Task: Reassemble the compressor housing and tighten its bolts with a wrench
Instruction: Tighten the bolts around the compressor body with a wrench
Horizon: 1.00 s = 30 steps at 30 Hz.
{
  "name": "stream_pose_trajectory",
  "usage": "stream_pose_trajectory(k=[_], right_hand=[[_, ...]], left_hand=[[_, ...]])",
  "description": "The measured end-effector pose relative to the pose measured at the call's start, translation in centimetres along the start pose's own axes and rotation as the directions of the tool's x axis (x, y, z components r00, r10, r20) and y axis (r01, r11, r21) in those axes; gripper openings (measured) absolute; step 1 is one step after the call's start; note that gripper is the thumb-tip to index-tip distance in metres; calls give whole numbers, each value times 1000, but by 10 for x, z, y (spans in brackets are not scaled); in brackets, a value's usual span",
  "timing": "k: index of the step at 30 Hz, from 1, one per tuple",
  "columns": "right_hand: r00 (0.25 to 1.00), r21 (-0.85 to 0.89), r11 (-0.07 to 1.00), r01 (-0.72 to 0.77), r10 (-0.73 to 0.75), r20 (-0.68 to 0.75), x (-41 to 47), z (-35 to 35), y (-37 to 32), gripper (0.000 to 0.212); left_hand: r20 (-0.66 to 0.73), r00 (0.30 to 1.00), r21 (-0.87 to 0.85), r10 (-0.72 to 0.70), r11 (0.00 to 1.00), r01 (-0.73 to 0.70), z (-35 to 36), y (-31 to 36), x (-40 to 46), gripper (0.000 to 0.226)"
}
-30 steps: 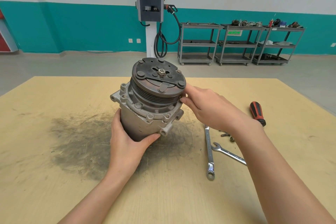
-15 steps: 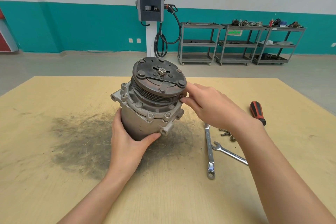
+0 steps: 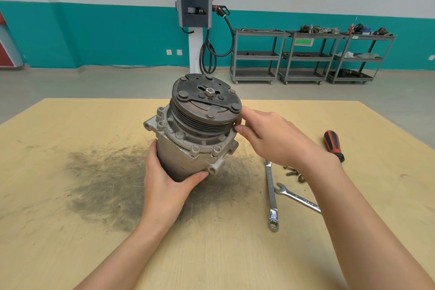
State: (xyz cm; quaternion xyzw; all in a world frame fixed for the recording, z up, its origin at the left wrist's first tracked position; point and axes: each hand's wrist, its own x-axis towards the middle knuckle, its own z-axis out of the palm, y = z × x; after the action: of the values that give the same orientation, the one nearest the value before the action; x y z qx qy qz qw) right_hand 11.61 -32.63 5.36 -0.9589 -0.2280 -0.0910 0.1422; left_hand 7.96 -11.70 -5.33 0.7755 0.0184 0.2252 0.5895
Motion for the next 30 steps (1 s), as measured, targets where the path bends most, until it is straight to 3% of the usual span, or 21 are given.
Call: stream_pose_trajectory(k=[9, 16, 24, 30], right_hand=[[997, -12, 999, -32, 31, -64, 3, 6, -5, 33], [999, -1, 1000, 10, -10, -47, 0, 2, -3, 22], [995, -59, 998, -32, 26, -93, 2, 7, -4, 31], [999, -39, 999, -13, 11, -30, 1, -1, -1, 21]], left_hand=[[2, 1000, -10, -2, 1000, 2, 0, 0, 0, 117], [-3, 1000, -8, 3, 1000, -3, 1, 0, 0, 116], [3, 1000, -9, 5, 1000, -5, 0, 1, -1, 115], [2, 1000, -5, 2, 1000, -2, 0, 2, -1, 115]])
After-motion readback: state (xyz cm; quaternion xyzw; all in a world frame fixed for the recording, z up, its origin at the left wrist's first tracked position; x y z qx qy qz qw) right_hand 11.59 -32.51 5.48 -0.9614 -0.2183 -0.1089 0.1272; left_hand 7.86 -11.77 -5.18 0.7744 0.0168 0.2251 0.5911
